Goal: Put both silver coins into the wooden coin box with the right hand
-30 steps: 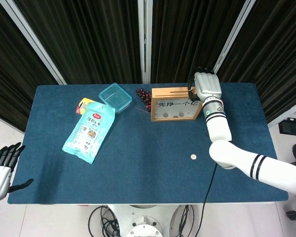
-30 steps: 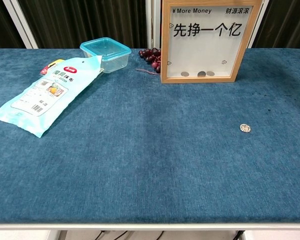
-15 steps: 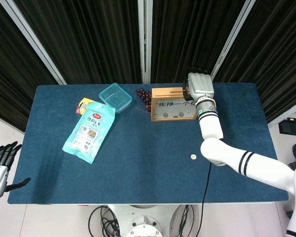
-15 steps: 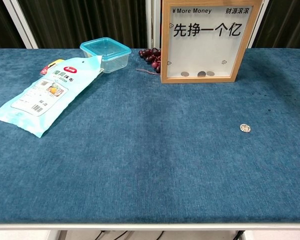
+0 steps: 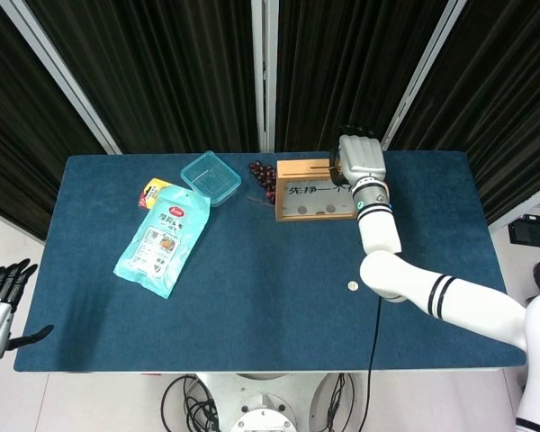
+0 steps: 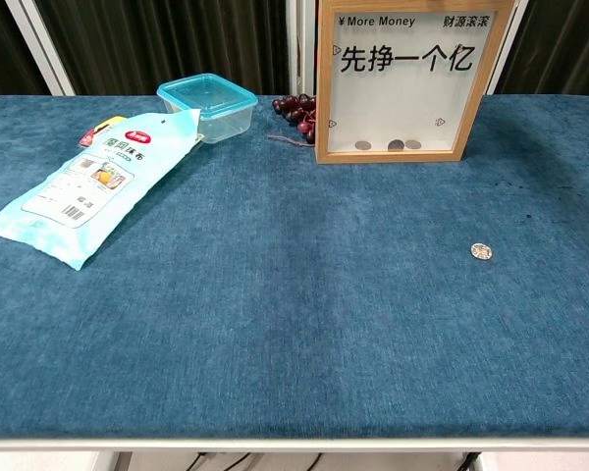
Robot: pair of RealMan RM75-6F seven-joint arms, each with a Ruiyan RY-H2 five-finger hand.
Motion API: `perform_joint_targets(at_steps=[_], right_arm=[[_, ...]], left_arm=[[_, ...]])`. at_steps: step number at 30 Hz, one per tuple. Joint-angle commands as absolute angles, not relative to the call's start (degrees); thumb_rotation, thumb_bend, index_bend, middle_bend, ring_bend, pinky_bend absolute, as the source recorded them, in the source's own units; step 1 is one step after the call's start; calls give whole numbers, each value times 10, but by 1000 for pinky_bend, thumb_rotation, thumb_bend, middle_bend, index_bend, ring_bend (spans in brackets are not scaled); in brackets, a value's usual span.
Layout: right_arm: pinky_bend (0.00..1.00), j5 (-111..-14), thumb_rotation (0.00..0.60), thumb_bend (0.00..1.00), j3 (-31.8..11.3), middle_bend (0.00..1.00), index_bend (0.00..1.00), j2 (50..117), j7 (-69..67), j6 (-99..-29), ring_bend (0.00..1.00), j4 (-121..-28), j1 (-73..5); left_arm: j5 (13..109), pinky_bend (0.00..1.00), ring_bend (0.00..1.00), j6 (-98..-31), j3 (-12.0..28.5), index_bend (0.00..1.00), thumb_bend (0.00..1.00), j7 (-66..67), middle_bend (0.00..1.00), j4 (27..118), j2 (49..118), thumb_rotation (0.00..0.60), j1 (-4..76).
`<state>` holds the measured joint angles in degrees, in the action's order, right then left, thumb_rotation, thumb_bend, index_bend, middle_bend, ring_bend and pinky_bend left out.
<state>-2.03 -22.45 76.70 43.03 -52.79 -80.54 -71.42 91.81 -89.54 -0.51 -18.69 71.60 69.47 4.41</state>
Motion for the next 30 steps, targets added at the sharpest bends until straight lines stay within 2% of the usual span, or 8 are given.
perform_joint_targets(at_steps=[1,30], right_arm=[[0,-17,600,444,-223,83,809,768,432,-527,0,-804,-716],[0,-27,600,444,-224,83,804,793,423,-533,0,-776,-723]], left_arm=[[919,0,0,-894,-6,0,36,-186,0,716,694,600,45],[918,0,0,-892,-7,0,36,-195,0,709,696,600,45]])
